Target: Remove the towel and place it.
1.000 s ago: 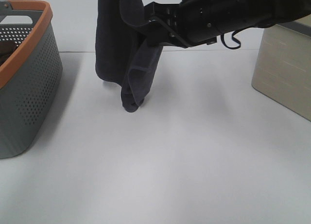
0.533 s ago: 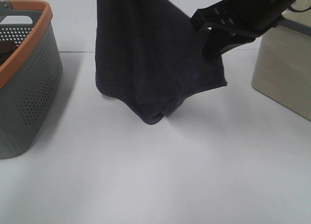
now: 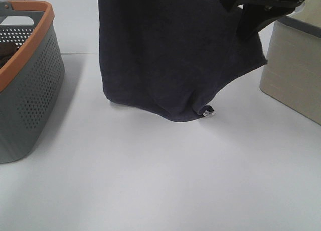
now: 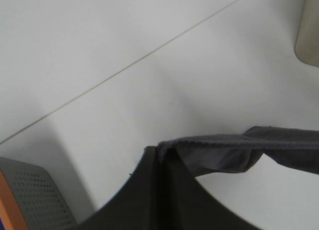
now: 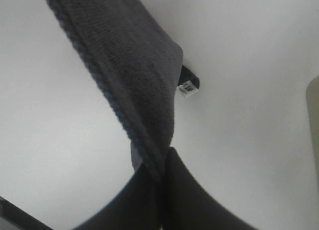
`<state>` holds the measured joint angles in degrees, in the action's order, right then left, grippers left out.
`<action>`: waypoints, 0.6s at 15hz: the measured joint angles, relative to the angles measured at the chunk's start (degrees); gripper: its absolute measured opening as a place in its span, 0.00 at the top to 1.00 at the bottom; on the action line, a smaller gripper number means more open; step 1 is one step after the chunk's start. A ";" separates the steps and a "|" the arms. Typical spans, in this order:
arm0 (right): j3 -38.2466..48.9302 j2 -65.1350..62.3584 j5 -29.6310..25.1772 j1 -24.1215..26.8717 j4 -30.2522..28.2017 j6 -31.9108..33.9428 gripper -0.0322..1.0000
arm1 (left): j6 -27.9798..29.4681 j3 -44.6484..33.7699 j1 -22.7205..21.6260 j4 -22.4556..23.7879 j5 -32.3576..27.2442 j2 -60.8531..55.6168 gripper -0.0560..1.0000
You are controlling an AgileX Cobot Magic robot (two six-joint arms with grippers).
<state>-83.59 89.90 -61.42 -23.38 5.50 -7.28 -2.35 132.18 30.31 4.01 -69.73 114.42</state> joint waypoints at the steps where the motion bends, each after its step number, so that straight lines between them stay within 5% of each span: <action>1: -1.15 0.00 -1.15 0.00 -2.12 -0.06 0.97 | 0.23 -2.01 0.00 0.06 0.00 -0.52 0.95; 4: -11.06 2.92 -0.86 0.00 -10.31 -1.95 0.97 | 2.35 -3.90 0.06 6.53 3.09 -0.23 0.95; 9: -25.04 13.58 4.53 0.00 -13.06 -6.76 0.97 | 5.21 -3.90 -3.78 8.37 16.44 0.86 0.95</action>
<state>-108.63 103.48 -56.89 -23.38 -7.56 -14.04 2.86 128.29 26.53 12.38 -53.29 115.28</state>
